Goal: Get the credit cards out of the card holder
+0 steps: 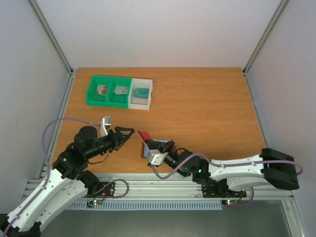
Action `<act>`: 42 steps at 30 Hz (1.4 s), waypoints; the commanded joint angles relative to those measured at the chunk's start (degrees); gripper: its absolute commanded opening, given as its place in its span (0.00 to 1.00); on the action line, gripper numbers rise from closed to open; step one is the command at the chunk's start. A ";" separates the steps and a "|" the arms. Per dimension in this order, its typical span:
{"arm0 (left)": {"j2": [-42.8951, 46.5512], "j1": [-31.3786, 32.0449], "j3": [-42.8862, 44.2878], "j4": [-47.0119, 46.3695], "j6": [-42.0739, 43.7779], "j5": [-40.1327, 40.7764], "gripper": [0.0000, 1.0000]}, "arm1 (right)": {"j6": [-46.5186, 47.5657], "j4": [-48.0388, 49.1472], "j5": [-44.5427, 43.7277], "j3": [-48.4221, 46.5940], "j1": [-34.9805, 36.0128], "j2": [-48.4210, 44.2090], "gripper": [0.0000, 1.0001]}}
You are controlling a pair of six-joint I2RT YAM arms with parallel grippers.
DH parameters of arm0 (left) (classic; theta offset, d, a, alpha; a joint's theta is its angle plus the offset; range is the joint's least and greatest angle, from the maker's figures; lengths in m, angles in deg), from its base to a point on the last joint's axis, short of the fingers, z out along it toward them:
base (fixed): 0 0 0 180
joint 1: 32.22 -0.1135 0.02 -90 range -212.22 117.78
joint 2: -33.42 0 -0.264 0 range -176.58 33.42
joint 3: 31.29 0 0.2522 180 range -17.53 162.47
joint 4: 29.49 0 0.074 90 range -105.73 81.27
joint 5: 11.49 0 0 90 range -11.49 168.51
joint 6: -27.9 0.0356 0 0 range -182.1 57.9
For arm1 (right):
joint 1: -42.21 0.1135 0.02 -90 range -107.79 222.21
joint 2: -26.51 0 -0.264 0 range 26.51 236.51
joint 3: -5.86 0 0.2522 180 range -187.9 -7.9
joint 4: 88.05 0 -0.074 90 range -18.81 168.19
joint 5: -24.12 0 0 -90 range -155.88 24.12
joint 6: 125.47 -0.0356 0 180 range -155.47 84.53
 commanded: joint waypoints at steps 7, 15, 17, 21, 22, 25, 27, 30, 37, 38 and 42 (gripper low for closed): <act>3.57 -0.11 5.42 2.00 15.45 3.55 0.65 | -39.74 -32.05 3.98 -10.33 0.39 -13.81 0.01; 7.88 -0.11 1.45 -3.44 17.17 -0.75 0.64 | -58.52 -39.38 7.81 -17.13 -0.03 -14.55 0.01; 9.00 -0.13 -0.21 -6.46 15.88 -3.08 0.64 | -61.75 -40.89 10.87 -19.18 -0.83 -13.74 0.01; 11.51 -0.15 -1.94 -7.58 14.92 -5.59 0.63 | -67.16 -48.11 12.08 -25.68 -1.73 -12.18 0.01; 12.16 -0.16 -2.16 -7.68 15.06 -5.83 0.63 | -69.43 -49.54 12.90 -26.62 -2.58 -12.17 0.01; 15.06 -0.11 -3.63 -10.27 14.75 -6.60 0.64 | -75.11 -49.26 14.98 -27.36 -4.75 -12.39 0.01; 16.19 -0.15 -5.47 -13.90 13.44 -7.13 0.64 | -79.50 -47.99 14.96 -27.25 -5.77 -12.39 0.01; 16.99 -0.11 -8.34 -20.46 10.40 -8.46 0.64 | -86.04 -43.73 16.13 -27.18 -7.38 -11.50 0.01; 15.10 -0.11 -9.81 -30.09 6.98 -8.47 0.65 | -97.19 -34.45 16.18 -25.84 -8.84 -9.95 0.01; 14.63 -0.11 -9.79 -30.98 6.96 -8.52 0.65 | -97.72 -32.60 16.02 -25.42 -8.84 -9.67 0.01; 12.23 -0.10 -10.11 -35.73 5.91 -9.24 0.65 | -100.47 -29.92 14.94 -24.98 -8.91 -9.32 0.01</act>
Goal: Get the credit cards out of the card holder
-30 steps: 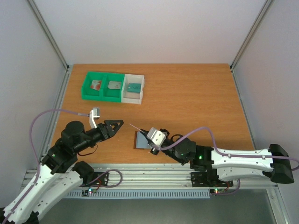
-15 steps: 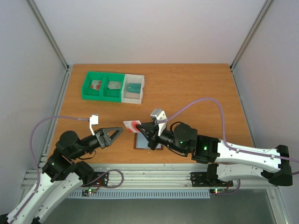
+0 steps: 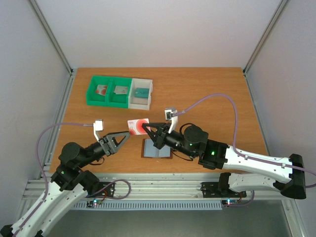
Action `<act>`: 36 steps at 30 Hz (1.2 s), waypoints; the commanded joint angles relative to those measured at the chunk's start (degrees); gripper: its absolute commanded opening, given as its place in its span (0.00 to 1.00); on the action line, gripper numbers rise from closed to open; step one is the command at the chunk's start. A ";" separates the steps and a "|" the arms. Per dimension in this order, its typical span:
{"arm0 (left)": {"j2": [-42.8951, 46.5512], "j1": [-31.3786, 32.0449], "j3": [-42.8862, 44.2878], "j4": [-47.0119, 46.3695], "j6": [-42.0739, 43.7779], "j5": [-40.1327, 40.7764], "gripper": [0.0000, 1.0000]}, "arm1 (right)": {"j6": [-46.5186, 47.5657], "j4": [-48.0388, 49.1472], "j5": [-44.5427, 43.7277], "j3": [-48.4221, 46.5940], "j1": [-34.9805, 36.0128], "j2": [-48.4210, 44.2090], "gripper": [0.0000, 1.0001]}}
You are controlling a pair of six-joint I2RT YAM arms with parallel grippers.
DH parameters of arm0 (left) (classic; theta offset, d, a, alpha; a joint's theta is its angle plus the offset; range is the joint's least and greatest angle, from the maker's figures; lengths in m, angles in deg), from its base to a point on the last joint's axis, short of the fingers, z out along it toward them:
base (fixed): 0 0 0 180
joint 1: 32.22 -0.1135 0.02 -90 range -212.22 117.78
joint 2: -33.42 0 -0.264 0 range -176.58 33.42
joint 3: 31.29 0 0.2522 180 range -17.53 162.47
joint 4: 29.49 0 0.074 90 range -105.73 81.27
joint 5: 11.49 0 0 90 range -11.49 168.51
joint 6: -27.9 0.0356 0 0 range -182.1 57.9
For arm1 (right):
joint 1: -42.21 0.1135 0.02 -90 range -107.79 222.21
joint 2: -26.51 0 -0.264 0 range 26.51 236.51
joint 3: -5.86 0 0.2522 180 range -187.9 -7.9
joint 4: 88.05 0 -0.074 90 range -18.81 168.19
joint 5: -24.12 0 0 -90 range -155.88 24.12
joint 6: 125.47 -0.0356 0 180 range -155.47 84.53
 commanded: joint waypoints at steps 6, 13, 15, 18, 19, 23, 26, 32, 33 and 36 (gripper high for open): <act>-4.28 -0.03 -2.12 -20.71 -5.51 -1.18 0.64 | -10.42 11.18 -1.40 2.65 -0.34 0.15 0.01; -6.10 -0.10 -2.60 -24.21 -6.82 -0.68 0.60 | -12.10 12.49 -2.06 3.78 -0.36 -0.59 0.01; -6.57 -0.07 -2.82 -25.22 -7.14 -0.55 0.56 | -12.85 12.48 -2.15 3.98 -0.34 -0.76 0.01; -7.39 -0.02 -2.68 -26.26 -7.86 -1.01 0.50 | -13.53 12.57 -2.82 4.45 -0.32 -1.28 0.01; -7.56 -0.03 -2.59 -26.33 -8.01 -1.13 0.50 | -13.71 12.65 -3.18 4.63 -0.34 -1.58 0.01; -7.66 -0.02 -3.14 -26.70 -8.20 -0.85 0.50 | -13.55 13.01 -4.54 4.97 -0.34 -1.96 0.01; -7.68 -0.03 -4.19 -27.74 -8.63 -0.57 0.50 | -13.38 12.79 -5.34 5.12 -0.36 -1.86 0.01; -8.08 -0.04 -5.59 -28.78 -8.99 -0.12 0.44 | -14.07 12.70 -6.03 5.61 -0.34 -2.05 0.01; -8.22 -0.03 -5.57 -29.11 -9.23 -0.28 0.42 | -14.02 12.70 -6.11 5.61 -0.34 -2.13 0.01; -8.27 -0.03 -5.38 -29.27 -9.32 -0.35 0.38 | -14.00 12.53 -6.14 5.61 -0.34 -2.22 0.01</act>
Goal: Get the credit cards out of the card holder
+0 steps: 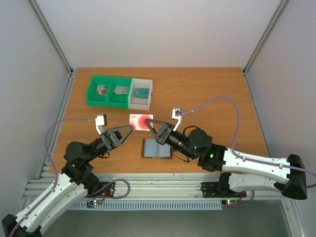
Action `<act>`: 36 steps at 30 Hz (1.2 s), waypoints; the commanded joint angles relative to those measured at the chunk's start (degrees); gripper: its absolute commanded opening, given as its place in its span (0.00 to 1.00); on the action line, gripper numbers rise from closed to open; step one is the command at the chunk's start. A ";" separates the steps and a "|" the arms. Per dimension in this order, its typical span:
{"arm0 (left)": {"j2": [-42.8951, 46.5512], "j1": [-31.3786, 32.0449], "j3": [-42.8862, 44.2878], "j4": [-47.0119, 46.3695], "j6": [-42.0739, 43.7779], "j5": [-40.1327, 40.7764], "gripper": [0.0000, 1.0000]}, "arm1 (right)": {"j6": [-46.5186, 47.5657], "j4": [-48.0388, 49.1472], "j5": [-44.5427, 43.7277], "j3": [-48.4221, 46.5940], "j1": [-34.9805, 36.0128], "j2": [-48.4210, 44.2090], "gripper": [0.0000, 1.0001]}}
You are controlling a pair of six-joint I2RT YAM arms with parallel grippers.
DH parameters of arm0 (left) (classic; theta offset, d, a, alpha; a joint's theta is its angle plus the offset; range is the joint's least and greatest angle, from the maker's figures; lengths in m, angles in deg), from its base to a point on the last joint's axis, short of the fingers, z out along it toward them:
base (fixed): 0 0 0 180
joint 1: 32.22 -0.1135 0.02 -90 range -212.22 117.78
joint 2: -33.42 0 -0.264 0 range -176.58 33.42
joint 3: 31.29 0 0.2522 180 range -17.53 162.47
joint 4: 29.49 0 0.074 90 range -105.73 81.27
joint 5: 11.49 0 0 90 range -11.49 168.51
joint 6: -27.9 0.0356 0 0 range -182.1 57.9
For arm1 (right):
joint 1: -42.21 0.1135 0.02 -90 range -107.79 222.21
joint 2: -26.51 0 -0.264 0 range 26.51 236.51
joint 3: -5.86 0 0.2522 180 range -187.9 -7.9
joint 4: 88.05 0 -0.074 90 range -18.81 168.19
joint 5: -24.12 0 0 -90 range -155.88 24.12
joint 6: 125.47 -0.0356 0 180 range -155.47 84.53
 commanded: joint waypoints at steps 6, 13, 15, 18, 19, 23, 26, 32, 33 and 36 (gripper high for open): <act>-0.52 -0.07 0.02 -5.48 -0.21 0.67 0.26 | -1.30 0.82 -2.02 0.26 -0.26 -0.95 0.01; -1.56 -0.02 -0.45 -7.71 -0.77 0.61 0.01 | -1.46 0.69 -2.16 0.62 -0.25 -1.14 0.01; -1.91 -0.05 -0.78 -8.48 -1.16 0.60 0.00 | -1.82 0.88 -2.03 0.94 -0.28 -1.14 0.01; -2.09 -0.03 -1.61 -9.36 -1.52 0.78 0.00 | -2.30 0.98 -1.86 1.95 -0.25 -1.54 0.01; -2.07 -0.07 -1.84 -9.47 -1.59 0.97 0.00 | -2.44 1.00 -1.91 2.35 -0.30 -1.87 0.01; -2.11 -0.02 -2.82 -9.80 -1.71 1.79 0.01 | -2.53 0.89 -2.54 3.60 -0.27 -3.06 0.01; -2.02 -0.03 -3.14 -9.88 -1.71 2.14 0.00 | -2.36 0.89 -2.54 4.05 -0.25 -3.65 0.01; -2.18 -0.08 -2.54 -7.48 -0.94 2.96 0.00 | -2.23 0.61 -2.56 5.50 -0.25 -4.87 0.29; -2.29 -0.11 -2.15 -6.14 -0.66 2.96 0.00 | -2.02 -0.17 -2.68 5.98 -0.25 -5.44 0.34; -3.01 -0.11 -0.35 -3.08 1.24 2.88 0.00 | -0.84 -2.79 -3.23 7.12 -0.25 -7.76 0.49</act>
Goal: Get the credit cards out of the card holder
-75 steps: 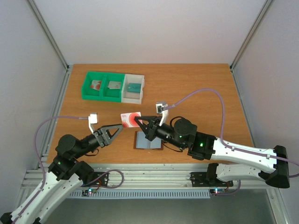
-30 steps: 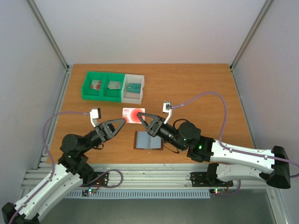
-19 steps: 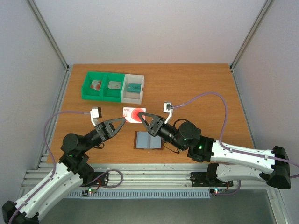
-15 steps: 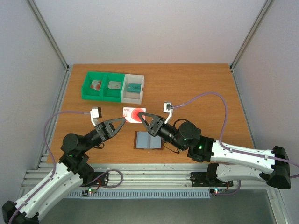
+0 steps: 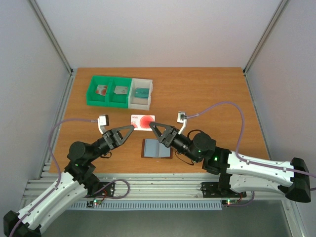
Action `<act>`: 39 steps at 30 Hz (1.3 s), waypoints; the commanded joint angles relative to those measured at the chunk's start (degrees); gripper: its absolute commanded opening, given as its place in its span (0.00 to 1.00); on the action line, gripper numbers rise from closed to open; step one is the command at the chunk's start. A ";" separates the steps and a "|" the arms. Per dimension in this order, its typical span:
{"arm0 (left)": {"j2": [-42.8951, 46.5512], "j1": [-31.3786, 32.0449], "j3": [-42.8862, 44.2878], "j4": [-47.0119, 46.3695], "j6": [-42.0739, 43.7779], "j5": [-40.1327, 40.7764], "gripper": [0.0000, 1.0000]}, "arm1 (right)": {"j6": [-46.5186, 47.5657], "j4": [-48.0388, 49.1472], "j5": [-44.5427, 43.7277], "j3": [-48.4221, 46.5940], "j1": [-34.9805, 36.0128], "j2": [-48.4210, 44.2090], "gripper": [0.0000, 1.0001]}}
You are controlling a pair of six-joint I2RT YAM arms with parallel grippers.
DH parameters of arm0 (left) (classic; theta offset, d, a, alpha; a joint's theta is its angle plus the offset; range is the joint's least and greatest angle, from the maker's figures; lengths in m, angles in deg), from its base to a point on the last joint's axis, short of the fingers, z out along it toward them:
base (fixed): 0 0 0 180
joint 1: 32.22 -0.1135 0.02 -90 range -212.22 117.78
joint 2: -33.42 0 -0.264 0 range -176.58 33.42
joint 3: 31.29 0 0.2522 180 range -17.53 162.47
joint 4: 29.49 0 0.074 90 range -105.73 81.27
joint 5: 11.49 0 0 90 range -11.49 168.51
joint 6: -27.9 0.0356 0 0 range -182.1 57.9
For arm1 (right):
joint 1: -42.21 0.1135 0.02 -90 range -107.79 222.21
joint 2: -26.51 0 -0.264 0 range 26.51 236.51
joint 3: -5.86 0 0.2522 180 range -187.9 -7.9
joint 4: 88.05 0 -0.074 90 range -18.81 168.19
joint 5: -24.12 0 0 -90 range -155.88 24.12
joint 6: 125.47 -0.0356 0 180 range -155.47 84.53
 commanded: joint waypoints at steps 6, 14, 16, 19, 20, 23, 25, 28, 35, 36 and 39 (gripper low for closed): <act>-5.29 -0.36 5.50 4.33 5.90 0.79 0.00 | 5.15 -9.45 -2.29 3.86 -0.12 -9.91 0.96; -13.72 -3.51 13.98 15.93 15.02 -0.86 0.00 | 9.35 -22.63 1.08 5.56 -0.14 -19.12 0.99; -16.38 -7.34 15.87 17.15 16.83 -3.51 0.00 | 9.00 -25.48 2.05 5.69 -0.07 -20.47 0.98; -21.59 -14.83 18.12 16.51 16.54 -10.21 0.00 | 11.96 -28.38 2.99 4.76 -0.12 -22.04 0.98; -23.31 -17.35 18.98 16.12 15.90 -12.57 0.00 | 13.27 -30.10 3.29 3.93 -0.12 -22.47 0.98; -28.56 -24.53 21.96 15.66 15.54 -18.57 0.01 | 15.56 -35.84 3.38 0.78 -0.13 -22.96 0.98; -31.82 -29.49 24.10 15.87 15.54 -21.66 0.01 | 16.55 -37.76 3.61 -0.18 -0.12 -23.08 0.99; -36.43 -37.05 27.40 16.39 15.46 -25.28 0.00 | 17.59 -38.13 4.32 -0.14 -0.12 -23.07 0.98; -47.73 -48.24 41.95 31.06 23.27 -30.17 0.00 | 21.93 -40.14 2.95 -0.92 -0.12 -23.17 0.98; -49.53 -49.40 44.36 34.52 26.16 -29.87 0.00 | 22.13 -40.66 2.58 -0.80 -0.12 -23.12 0.98; -55.29 -51.98 52.73 46.13 33.61 -28.47 0.00 | 23.43 -41.33 2.10 -0.85 -0.12 -22.64 0.99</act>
